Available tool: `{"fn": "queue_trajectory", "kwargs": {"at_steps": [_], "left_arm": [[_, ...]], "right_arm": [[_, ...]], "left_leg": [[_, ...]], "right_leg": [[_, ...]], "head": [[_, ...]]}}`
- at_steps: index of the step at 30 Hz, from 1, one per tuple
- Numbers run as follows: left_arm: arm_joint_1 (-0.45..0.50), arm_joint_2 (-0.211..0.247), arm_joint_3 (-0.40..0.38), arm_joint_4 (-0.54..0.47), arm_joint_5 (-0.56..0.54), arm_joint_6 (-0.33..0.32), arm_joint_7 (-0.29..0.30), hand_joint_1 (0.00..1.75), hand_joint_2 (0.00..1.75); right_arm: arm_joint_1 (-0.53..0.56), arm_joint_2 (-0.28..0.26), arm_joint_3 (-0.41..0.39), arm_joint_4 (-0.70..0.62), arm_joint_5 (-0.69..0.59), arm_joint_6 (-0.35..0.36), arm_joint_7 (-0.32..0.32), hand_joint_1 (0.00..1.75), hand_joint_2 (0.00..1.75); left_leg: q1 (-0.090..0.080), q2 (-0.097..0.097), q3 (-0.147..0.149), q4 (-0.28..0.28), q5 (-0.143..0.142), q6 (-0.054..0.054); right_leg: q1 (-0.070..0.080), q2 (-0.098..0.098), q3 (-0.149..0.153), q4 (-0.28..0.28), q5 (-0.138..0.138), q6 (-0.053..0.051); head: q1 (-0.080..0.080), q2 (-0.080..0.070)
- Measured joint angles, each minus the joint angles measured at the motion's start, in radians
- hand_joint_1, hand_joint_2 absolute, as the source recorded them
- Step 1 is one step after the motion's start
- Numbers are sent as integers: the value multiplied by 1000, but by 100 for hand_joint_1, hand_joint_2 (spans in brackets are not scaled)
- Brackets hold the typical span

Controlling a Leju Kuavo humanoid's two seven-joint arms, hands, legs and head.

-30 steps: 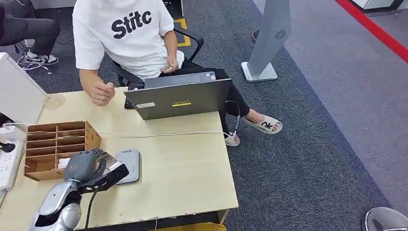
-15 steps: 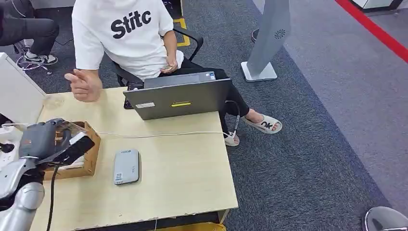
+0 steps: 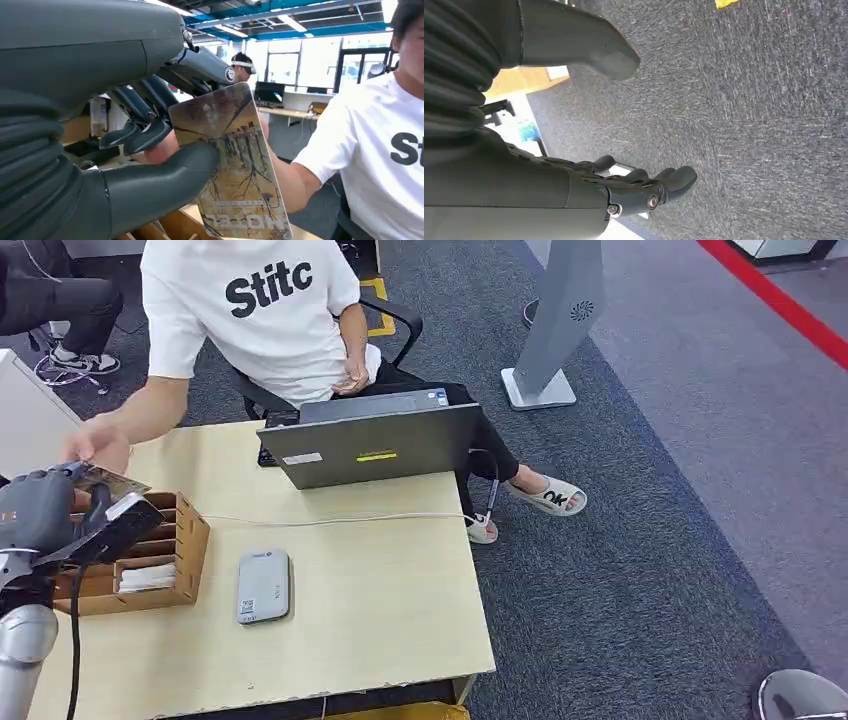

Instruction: Pass the card to the sensor for recognition and then transmit it.

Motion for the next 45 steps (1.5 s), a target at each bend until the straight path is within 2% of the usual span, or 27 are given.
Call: {"fn": "queue_trajectory", "kwargs": {"at_steps": [16,17,20,23,25,40,45], "left_arm": [[-6,1,2,-2,0,0,0,175,175],[-7,1,2,-2,0,0,0,0,175],[-7,2,3,-2,-17,3,4,0,175],[-6,5,2,15,-191,51,32,0,175],[-3,6,2,37,-217,77,26,0,175],[19,-13,2,82,-250,87,3,0,175],[31,-35,1,82,-178,52,-31,0,175]], "right_arm": [[0,0,0,0,0,0,0,0,175],[0,0,0,0,0,0,0,0,175],[0,0,0,0,0,0,0,0,175],[0,0,0,0,3,-8,-3,0,175],[0,0,0,0,3,-9,-3,0,175],[-1,0,0,0,3,-11,-3,0,175],[-1,0,-1,0,-9,-14,-11,0,175]], "left_leg": [[0,1,0,0,0,0],[0,1,0,0,0,0],[0,1,0,0,-1,0],[0,1,0,0,-1,0],[0,1,0,0,-1,0],[0,1,0,0,-1,0],[0,1,0,0,-1,0]], "right_leg": [[0,1,0,0,0,0],[0,1,0,0,0,0],[0,1,0,0,0,0],[0,1,0,0,0,0],[0,1,-1,0,-1,0],[0,1,-1,0,-1,0],[0,1,-1,0,0,0]], "head": [[0,0],[0,0],[0,0],[0,0],[0,0],[0,0],[0,0]]}}
